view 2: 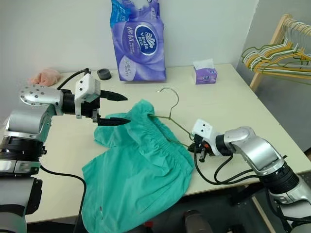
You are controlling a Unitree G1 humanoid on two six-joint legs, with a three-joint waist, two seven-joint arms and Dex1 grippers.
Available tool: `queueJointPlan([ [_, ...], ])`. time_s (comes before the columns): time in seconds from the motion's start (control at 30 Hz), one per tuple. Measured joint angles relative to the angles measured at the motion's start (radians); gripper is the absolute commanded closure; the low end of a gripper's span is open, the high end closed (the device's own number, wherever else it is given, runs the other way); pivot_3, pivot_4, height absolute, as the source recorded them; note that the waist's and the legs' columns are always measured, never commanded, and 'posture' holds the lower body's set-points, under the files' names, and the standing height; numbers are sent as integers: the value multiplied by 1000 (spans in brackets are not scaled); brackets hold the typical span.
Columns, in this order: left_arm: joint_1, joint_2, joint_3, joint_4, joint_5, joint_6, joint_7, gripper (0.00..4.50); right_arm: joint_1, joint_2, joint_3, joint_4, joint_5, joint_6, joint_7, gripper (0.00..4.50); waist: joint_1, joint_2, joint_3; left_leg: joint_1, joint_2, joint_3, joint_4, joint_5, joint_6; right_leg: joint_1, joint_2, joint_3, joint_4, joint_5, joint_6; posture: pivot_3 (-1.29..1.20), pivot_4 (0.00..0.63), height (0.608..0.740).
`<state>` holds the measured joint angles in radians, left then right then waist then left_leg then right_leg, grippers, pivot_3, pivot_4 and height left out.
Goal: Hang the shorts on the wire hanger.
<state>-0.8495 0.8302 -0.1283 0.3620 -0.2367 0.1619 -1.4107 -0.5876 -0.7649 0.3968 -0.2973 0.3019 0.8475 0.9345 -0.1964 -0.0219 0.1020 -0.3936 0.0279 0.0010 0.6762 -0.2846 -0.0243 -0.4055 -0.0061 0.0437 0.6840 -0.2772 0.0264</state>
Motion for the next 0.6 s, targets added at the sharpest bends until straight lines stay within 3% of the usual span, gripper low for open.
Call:
queueJointPlan([
  [0.37,132,-8,-76,-82,30,-22,-132,54,-2,-11,25,-24,-92,-85,19,4500,-1,0,0,-1,0,-2,4,0,0,-1,0,0,4,1,2,-211,33,740],
  [0.6,127,-43,-75,-22,63,-32,-84,2053,-2,-11,25,-54,-110,-116,39,4500,-1,0,-1,0,0,-1,5,0,0,-1,0,0,9,0,3,-214,37,740],
])
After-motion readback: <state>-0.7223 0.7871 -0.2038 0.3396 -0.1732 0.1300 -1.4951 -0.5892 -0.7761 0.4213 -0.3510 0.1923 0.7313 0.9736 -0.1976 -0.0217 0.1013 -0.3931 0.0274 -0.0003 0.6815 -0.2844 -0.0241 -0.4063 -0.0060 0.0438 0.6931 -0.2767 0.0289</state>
